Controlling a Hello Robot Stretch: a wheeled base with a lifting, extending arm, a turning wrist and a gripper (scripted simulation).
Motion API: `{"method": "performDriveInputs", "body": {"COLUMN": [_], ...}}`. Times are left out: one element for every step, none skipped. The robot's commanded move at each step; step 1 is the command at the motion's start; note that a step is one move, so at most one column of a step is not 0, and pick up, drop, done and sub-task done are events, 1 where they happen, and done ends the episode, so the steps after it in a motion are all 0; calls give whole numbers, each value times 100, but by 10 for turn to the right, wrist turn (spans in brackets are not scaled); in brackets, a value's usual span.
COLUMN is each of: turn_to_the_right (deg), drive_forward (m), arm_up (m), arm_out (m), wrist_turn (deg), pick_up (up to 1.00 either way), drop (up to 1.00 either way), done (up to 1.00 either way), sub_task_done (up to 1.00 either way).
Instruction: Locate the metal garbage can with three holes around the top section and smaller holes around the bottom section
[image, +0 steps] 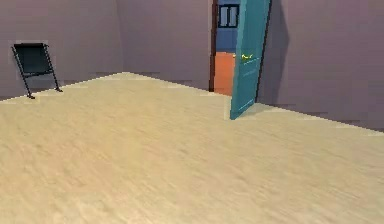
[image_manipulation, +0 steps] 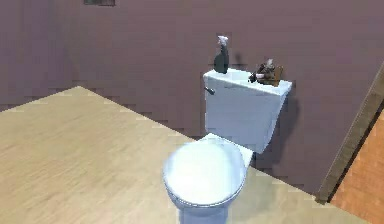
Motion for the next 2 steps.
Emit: {"method": "performDriveInputs", "body": {"turn_to_the_right": [0,0], "drive_forward": [100,100], "arm_up": [0,0], "arm_out": [0,0], "wrist_turn": [0,0], "pick_up": [0,0], "drop": [0,0], "done": [0,0], "sub_task_done": [0,0]}}
